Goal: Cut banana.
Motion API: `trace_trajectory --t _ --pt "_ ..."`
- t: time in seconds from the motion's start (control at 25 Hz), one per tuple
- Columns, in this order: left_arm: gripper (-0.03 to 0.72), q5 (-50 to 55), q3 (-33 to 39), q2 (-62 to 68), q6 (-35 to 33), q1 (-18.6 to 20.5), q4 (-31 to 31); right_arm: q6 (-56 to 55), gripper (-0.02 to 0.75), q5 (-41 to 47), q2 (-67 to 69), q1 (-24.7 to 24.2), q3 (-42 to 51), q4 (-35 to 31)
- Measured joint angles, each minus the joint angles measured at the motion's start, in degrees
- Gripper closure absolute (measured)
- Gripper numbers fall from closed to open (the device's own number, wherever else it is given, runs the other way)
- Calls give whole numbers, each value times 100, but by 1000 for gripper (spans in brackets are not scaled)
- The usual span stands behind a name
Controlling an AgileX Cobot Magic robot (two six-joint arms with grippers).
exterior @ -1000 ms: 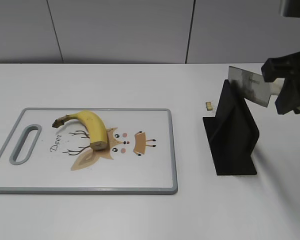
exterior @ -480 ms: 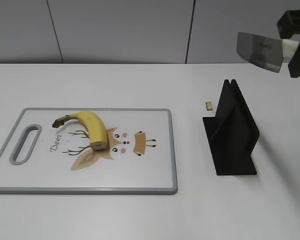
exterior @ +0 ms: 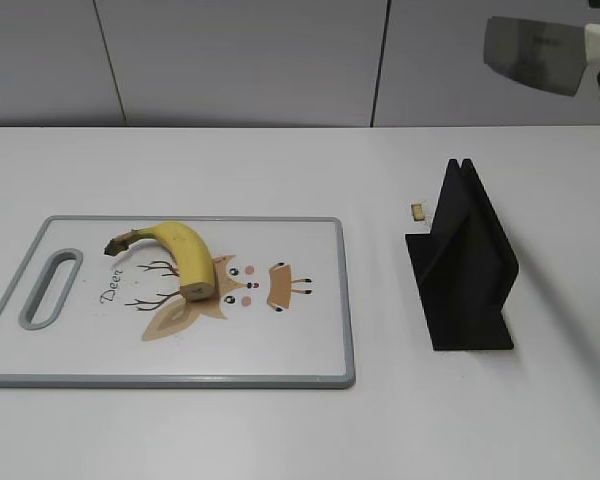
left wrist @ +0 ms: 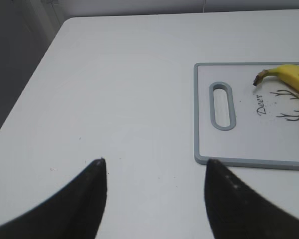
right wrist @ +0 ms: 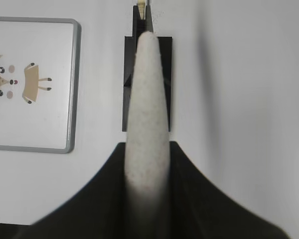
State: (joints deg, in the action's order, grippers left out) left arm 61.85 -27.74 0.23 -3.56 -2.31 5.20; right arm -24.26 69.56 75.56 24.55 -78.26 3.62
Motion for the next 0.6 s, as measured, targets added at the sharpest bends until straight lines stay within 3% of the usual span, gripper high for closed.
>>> trace_trajectory --t 0.24,0.6 --pt "106 0 0 0 0 0 0 96 564 31 0 0 -189 13" --pt "180 0 0 0 0 0 0 537 564 56 0 0 -195 -23"
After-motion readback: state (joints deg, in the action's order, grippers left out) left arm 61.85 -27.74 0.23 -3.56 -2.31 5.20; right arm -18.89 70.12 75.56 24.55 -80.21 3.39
